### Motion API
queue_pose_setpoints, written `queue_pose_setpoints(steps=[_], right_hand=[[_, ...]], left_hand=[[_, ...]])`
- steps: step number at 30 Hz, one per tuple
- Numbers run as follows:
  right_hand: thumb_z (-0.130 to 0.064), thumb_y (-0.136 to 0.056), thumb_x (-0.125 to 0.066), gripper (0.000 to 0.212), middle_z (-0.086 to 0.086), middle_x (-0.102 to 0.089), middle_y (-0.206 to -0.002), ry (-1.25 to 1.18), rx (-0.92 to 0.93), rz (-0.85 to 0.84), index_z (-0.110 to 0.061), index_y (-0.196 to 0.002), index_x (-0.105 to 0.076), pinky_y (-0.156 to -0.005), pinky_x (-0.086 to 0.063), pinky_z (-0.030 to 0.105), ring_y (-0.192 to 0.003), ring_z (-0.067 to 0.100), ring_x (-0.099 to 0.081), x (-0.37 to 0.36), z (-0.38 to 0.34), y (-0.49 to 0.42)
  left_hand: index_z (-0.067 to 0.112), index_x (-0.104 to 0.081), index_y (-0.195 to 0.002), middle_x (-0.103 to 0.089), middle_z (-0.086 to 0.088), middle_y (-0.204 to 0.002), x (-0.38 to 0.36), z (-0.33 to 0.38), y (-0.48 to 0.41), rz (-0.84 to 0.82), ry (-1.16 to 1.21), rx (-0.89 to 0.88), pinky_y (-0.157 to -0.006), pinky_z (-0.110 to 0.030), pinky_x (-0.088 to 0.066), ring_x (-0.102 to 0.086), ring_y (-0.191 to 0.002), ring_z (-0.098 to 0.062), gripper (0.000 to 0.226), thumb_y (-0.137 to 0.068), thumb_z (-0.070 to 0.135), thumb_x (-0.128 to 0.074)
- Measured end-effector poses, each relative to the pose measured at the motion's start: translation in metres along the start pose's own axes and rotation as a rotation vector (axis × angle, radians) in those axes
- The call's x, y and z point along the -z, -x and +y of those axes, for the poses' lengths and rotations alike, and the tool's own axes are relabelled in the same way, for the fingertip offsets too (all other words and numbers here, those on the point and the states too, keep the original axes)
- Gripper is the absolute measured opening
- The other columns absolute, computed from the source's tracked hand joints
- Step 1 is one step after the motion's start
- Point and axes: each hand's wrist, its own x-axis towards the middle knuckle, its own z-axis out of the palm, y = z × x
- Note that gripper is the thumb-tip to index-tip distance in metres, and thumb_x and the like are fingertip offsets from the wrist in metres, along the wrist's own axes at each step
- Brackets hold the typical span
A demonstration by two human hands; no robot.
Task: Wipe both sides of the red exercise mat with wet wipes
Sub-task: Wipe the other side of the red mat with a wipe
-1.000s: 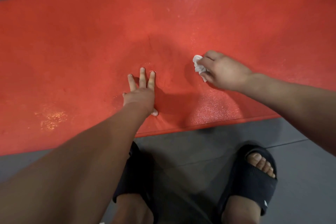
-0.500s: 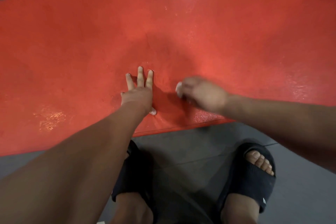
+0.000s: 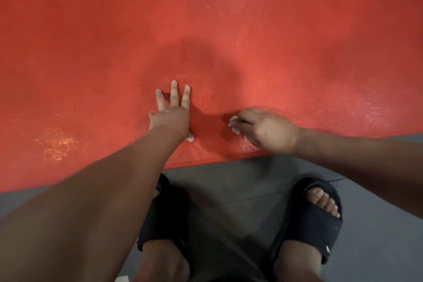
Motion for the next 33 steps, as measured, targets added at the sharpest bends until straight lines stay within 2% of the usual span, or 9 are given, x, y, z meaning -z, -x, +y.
queue_pose_setpoints(steps=[3,8,11,14,16,21,23,28,33], right_hand=[[-0.048,-0.102,-0.037,0.037,-0.003,-0.065,-0.087,0.072,0.008,0.067,-0.025,-0.1,-0.066,-0.07,-0.05,0.032,-0.077,0.01,-0.062,0.013,0.022,-0.003],[-0.029,-0.103,-0.043,0.025,0.004,-0.064,-0.089,0.119,-0.358,0.301,-0.016,-0.099,-0.065,-0.071,-0.053,0.032,-0.078,0.025,-0.065,0.032,0.059,-0.011],[-0.036,-0.104,-0.044,0.028,-0.002,-0.068,-0.084,0.069,-0.08,0.141,-0.019,-0.101,-0.066,-0.063,-0.046,0.027,-0.071,0.014,-0.065,0.004,0.016,0.0],[-0.028,-0.105,-0.039,0.033,-0.001,-0.059,-0.127,0.068,0.188,-0.015,-0.022,-0.129,-0.062,-0.09,-0.033,0.021,-0.115,0.016,-0.053,-0.004,-0.013,-0.012],[-0.022,-0.105,-0.042,0.03,0.006,-0.057,-0.127,-0.018,0.074,0.012,-0.017,-0.126,-0.062,-0.086,-0.029,0.023,-0.117,0.024,-0.05,0.007,0.0,-0.036],[-0.014,-0.09,-0.056,0.01,0.002,-0.055,-0.087,0.01,-0.283,0.174,-0.017,-0.095,-0.065,-0.063,-0.032,0.028,-0.084,0.028,-0.059,0.039,0.031,-0.093],[-0.021,-0.092,-0.056,0.006,-0.001,-0.057,-0.085,-0.014,-0.24,0.118,-0.019,-0.092,-0.061,-0.065,-0.037,0.03,-0.082,0.024,-0.059,0.027,0.016,-0.086],[-0.047,-0.1,-0.035,0.036,-0.007,-0.06,-0.092,-0.027,0.169,-0.081,-0.023,-0.101,-0.062,-0.074,-0.047,0.031,-0.086,0.013,-0.06,0.004,-0.016,-0.054],[-0.017,-0.09,-0.062,0.006,0.007,-0.059,-0.087,0.067,-0.204,0.157,-0.016,-0.095,-0.066,-0.067,-0.04,0.032,-0.085,0.032,-0.06,0.038,0.032,-0.113]], left_hand=[[0.032,0.033,-0.151,0.048,0.005,-0.155,-0.001,-0.001,-0.001,0.017,0.002,-0.007,-0.113,-0.064,-0.034,0.027,-0.149,-0.041,0.144,-0.074,0.039,-0.088],[0.033,0.034,-0.151,0.049,0.005,-0.153,0.0,-0.001,0.0,0.012,0.005,-0.003,-0.113,-0.065,-0.034,0.027,-0.149,-0.041,0.144,-0.075,0.038,-0.088],[0.032,0.034,-0.151,0.049,0.005,-0.153,0.0,-0.002,-0.001,0.014,0.002,-0.005,-0.112,-0.065,-0.035,0.028,-0.149,-0.041,0.144,-0.074,0.039,-0.088],[0.032,0.034,-0.151,0.049,0.005,-0.154,-0.001,-0.003,0.0,0.017,-0.001,-0.01,-0.113,-0.065,-0.033,0.027,-0.149,-0.041,0.144,-0.074,0.04,-0.088],[0.033,0.034,-0.151,0.049,0.005,-0.153,-0.001,-0.002,-0.001,0.017,0.005,-0.008,-0.113,-0.065,-0.033,0.027,-0.15,-0.04,0.145,-0.074,0.04,-0.088],[0.034,0.034,-0.151,0.048,0.006,-0.154,0.0,-0.003,-0.001,0.018,0.01,-0.012,-0.114,-0.064,-0.033,0.027,-0.149,-0.04,0.145,-0.073,0.04,-0.089],[0.034,0.034,-0.151,0.049,0.006,-0.154,0.001,-0.003,-0.001,0.014,0.011,-0.011,-0.114,-0.064,-0.033,0.028,-0.149,-0.04,0.145,-0.074,0.04,-0.088],[0.034,0.034,-0.151,0.05,0.006,-0.152,0.0,-0.003,-0.002,0.007,0.01,-0.017,-0.113,-0.064,-0.034,0.027,-0.15,-0.04,0.144,-0.074,0.04,-0.088],[0.035,0.035,-0.15,0.05,0.007,-0.153,0.001,-0.004,-0.002,0.014,0.012,-0.005,-0.113,-0.064,-0.034,0.027,-0.15,-0.04,0.146,-0.073,0.039,-0.089]])
